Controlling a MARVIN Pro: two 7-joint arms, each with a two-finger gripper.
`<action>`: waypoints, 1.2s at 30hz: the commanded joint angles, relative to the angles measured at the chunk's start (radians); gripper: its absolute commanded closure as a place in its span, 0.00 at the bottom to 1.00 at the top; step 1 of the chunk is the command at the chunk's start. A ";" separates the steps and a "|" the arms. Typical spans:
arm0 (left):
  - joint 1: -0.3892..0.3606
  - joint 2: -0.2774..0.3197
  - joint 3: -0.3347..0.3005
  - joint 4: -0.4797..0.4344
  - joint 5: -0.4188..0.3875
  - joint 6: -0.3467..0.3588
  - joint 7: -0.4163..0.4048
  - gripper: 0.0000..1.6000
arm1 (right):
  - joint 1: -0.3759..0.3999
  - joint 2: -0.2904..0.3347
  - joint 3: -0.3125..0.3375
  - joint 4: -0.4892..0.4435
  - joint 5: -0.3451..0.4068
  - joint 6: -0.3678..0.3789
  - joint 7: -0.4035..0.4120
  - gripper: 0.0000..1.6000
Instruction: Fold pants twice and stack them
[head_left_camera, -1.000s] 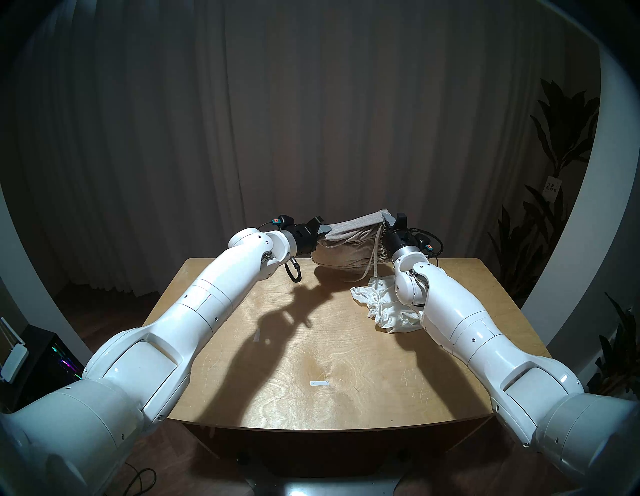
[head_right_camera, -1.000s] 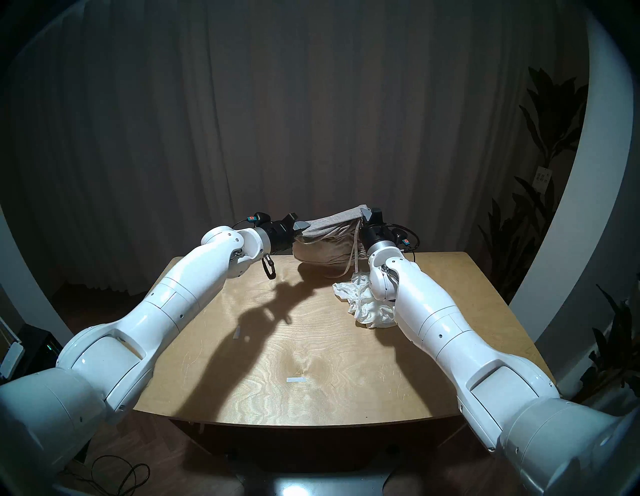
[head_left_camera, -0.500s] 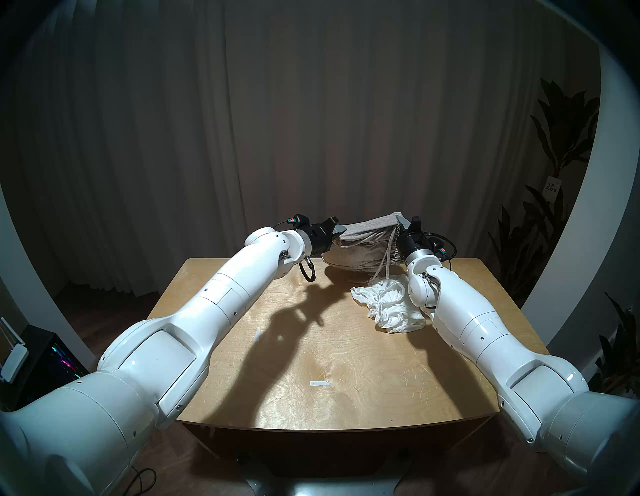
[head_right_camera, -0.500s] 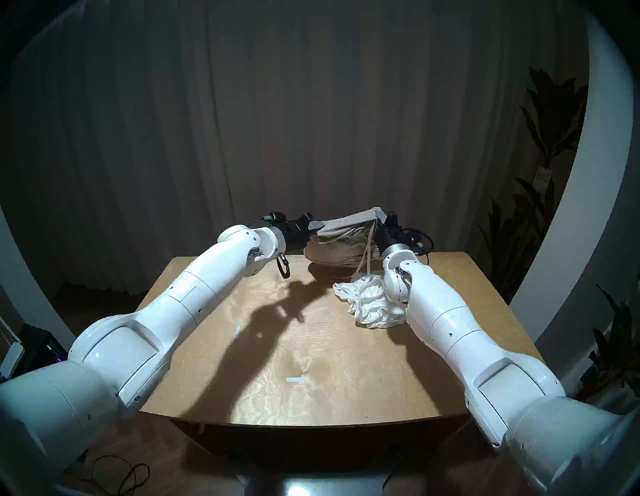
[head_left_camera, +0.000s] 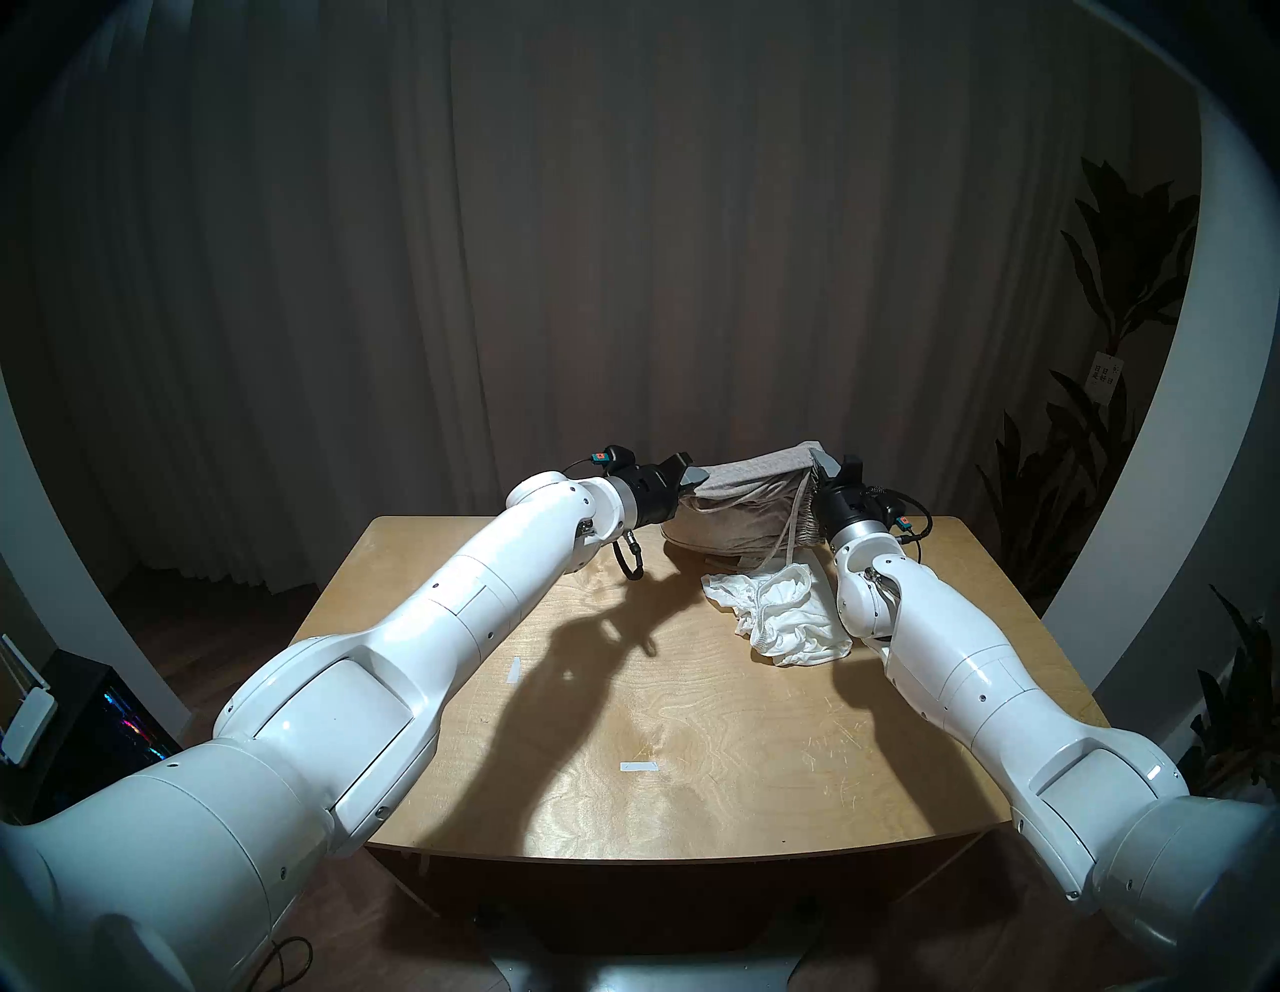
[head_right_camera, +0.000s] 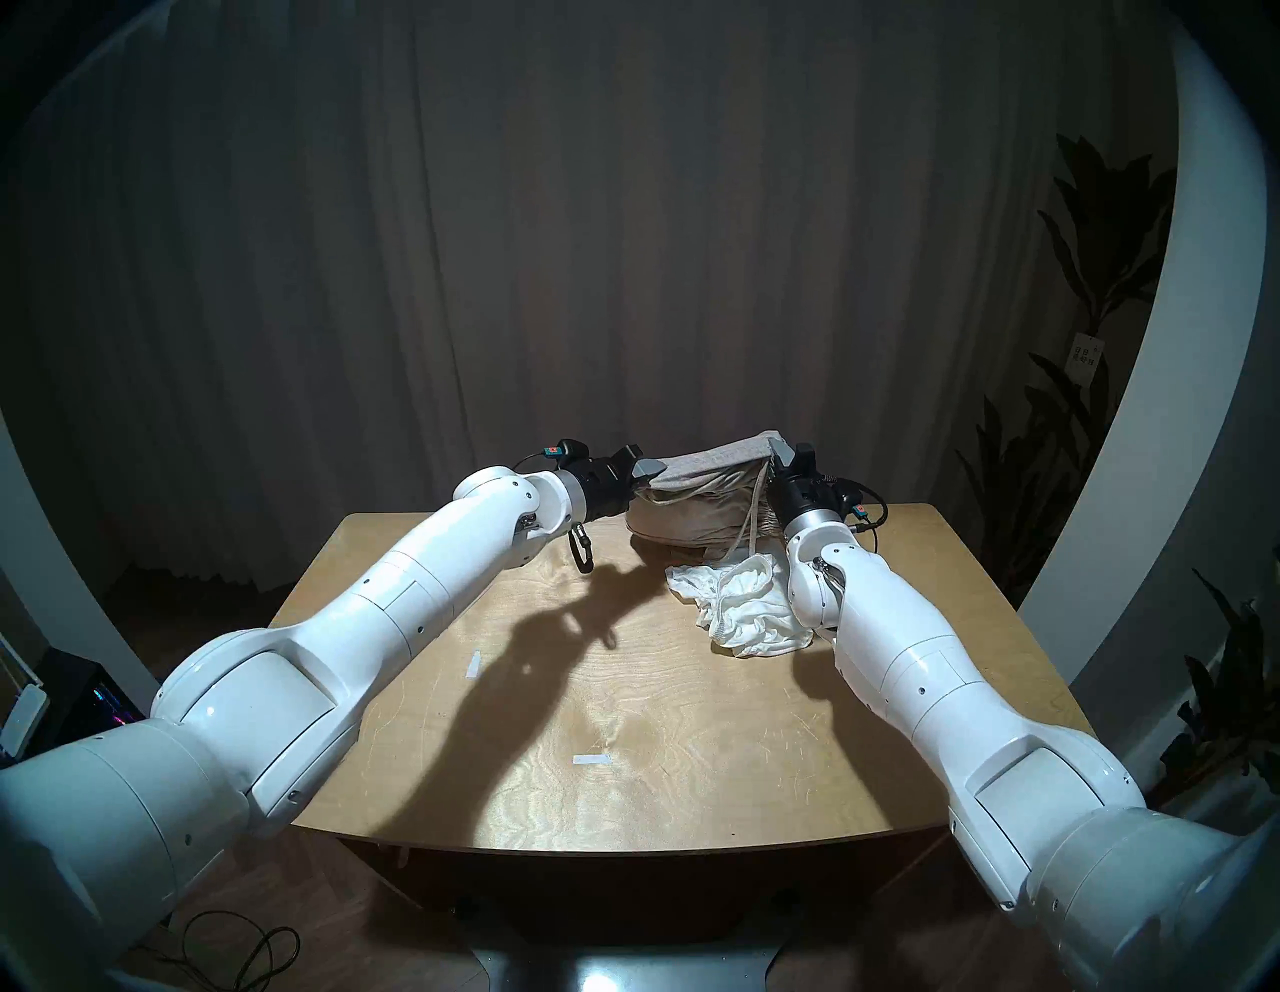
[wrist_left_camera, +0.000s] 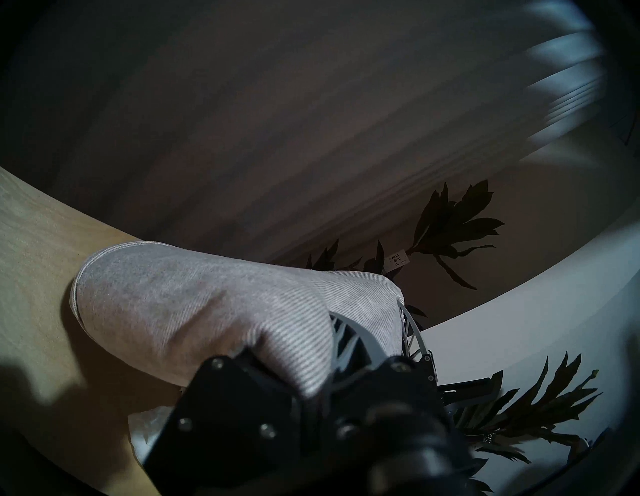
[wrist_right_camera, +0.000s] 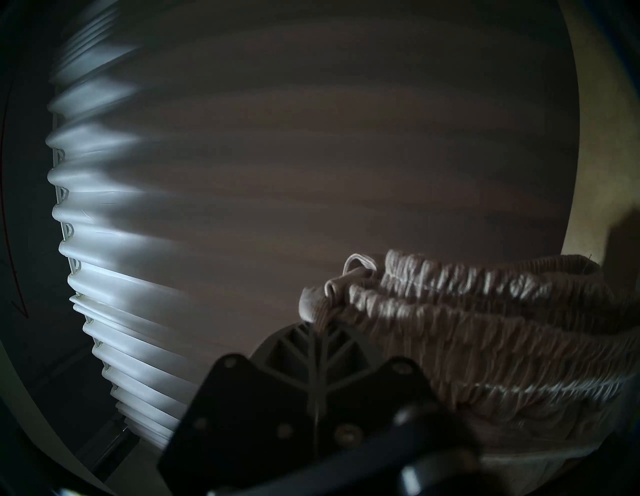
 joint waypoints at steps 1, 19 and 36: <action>0.015 0.013 0.008 -0.009 0.007 0.005 -0.030 1.00 | -0.026 0.094 0.059 -0.023 0.014 -0.012 0.033 1.00; 0.130 0.070 0.036 -0.134 0.021 0.047 -0.015 1.00 | -0.265 0.216 0.093 -0.218 0.035 -0.004 0.061 1.00; 0.220 0.133 0.028 -0.290 0.025 0.085 0.059 1.00 | -0.533 0.344 0.182 -0.461 0.090 -0.045 0.057 1.00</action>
